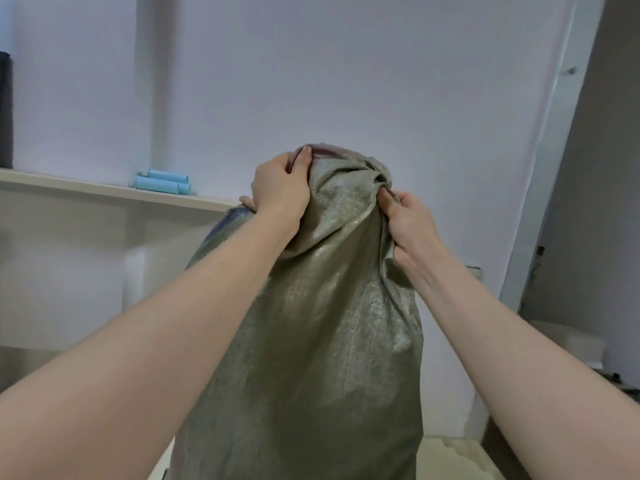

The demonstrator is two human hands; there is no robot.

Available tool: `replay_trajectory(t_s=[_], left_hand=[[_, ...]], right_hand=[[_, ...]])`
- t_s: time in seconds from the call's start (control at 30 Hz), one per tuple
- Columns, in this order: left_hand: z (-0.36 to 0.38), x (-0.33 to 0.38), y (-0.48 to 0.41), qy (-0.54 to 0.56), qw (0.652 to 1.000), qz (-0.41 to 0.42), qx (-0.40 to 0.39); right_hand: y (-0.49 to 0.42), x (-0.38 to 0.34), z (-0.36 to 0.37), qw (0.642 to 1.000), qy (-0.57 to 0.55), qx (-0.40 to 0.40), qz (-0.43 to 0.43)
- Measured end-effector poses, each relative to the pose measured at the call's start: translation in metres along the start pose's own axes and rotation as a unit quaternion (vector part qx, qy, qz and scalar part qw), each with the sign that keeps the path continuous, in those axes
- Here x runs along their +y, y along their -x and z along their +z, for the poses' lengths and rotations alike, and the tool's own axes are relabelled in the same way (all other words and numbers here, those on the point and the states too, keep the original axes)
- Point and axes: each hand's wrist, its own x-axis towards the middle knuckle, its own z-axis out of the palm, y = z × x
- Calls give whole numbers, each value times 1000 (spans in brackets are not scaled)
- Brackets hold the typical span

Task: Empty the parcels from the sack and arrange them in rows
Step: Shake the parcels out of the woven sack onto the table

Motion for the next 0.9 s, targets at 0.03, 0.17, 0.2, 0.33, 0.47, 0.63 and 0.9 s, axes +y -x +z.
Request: replay_trajectory(t_s=[0.03,0.17,0.2,0.33,0.47,0.63,0.9], left_hand=[[2,7,-5,12,1000,12,-4],[9,13,-20,39,998,23,-34],[10,11,-22,35,999,20,-33],[12,-12,-17,16,999,-7,-50],[5,-32,7,-21,996,-31,-83],[-6,-81,30,-145,978,-48,-142],[0,-69,42,-407,910,-16,-84]], right_hand=[[-6,-5,-1,1000,6,0,-11],[-17,-19,-2,997,73,2,-20],[-16,-19,-3,996,88,2,-15],[-5,-3,-9,997,80,2,16],[2,21,-21,989,139,5,49],[13,63,-36,938,334,3,92],[25,64,-27,841,541,4,-4]])
